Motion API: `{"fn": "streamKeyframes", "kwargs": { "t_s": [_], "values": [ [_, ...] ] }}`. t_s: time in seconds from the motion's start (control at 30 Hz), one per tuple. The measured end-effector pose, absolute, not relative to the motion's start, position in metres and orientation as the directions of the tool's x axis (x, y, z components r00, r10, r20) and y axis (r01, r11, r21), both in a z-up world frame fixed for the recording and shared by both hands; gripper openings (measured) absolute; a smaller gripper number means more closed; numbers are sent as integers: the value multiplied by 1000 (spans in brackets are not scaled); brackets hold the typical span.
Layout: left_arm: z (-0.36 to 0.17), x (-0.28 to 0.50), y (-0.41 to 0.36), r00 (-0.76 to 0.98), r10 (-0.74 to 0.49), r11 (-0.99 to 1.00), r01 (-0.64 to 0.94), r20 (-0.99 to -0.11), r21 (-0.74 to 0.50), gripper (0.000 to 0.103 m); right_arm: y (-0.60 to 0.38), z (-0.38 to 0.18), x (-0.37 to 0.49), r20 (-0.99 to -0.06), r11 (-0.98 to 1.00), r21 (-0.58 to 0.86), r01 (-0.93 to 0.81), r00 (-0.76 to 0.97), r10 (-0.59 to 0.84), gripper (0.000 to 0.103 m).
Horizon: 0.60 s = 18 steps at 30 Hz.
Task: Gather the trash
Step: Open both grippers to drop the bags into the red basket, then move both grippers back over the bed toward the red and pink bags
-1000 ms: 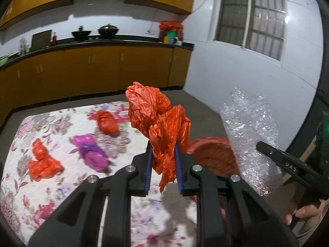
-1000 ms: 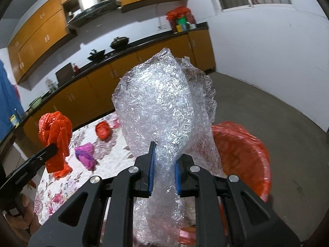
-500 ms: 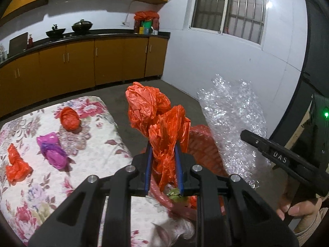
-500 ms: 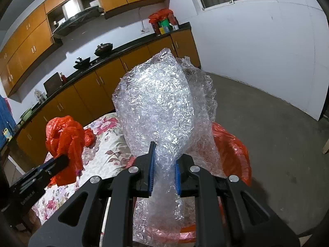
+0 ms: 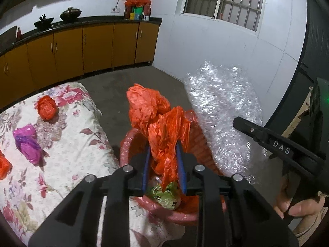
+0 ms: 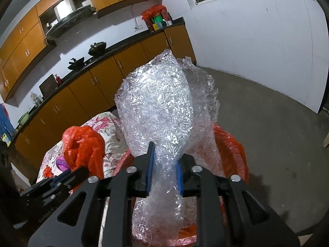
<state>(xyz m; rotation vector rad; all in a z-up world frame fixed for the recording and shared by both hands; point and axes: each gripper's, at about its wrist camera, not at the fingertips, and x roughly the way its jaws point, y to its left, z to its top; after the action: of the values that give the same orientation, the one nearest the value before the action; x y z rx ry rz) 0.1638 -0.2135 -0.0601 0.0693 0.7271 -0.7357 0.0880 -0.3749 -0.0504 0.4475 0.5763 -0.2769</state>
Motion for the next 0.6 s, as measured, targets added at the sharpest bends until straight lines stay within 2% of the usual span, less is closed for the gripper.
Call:
{"fn": "streamKeyframes", "kwargs": {
  "t_s": [0.13,0.3,0.47,0.6],
  "values": [
    [-71,168,-218,494,-584,748,636,-644,-190,33,-375,-54,90,-584,862,335,380,802,-126,47],
    [-79,173,-209,509,-555,771,612,-658,-178,37,-377,-60,86,-593,856,334,395,794,-135,48],
    [-80,180,-182,563,-504,823,543,-655,-167,48,-374,-60,83,-593,868,309,389,792,-144,48],
    [-80,185,-154,607,-455,861,488,-652,-147,50,-363,-56,84,-586,887,277,370,796,-149,48]
  ]
}}
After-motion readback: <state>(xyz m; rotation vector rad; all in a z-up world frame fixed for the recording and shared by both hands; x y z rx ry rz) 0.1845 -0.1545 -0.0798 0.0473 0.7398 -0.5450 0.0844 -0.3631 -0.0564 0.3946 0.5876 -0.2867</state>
